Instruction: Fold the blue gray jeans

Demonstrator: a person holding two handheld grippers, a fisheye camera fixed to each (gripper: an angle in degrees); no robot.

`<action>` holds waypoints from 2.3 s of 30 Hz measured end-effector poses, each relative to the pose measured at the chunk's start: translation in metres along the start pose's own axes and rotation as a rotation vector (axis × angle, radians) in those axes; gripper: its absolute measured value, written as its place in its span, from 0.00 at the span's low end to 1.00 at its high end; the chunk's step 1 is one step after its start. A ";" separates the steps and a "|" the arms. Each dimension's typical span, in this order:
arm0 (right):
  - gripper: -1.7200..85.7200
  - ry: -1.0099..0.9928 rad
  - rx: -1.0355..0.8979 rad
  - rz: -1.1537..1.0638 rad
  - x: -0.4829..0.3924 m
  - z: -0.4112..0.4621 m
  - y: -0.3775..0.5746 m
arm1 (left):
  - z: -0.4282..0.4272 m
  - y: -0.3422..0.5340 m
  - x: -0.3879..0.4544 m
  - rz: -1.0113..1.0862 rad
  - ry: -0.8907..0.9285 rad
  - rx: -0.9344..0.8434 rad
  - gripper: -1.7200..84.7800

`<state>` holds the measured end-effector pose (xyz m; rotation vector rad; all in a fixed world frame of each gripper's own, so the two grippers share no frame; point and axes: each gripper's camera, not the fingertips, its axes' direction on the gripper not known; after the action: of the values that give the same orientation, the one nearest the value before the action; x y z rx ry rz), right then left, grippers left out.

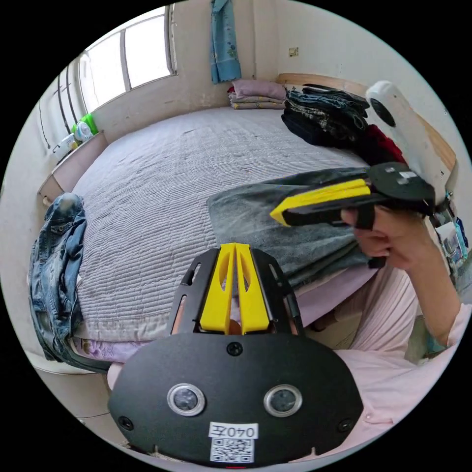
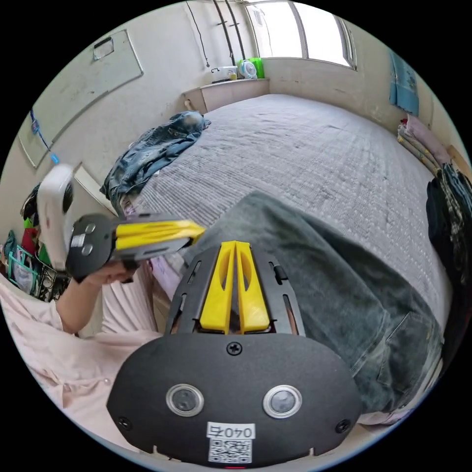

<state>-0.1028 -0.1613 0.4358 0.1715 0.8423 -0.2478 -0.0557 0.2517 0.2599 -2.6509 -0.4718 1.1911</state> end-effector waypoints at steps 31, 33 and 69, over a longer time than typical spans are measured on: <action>0.01 0.438 -0.013 0.025 0.011 -0.050 0.063 | 0.037 -0.153 -0.068 0.087 0.023 -0.187 0.01; 0.02 0.303 0.017 -0.080 -0.029 -0.050 0.057 | 0.020 -0.163 -0.107 0.038 0.072 -0.187 0.01; 0.14 0.525 -0.026 -0.444 -0.296 0.012 -0.023 | 0.093 -0.240 -0.323 -0.122 0.466 -0.367 0.09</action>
<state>-0.2895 -0.1424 0.6655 0.0196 1.4038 -0.6249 -0.3766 0.3617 0.4950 -3.0169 -0.8084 0.4547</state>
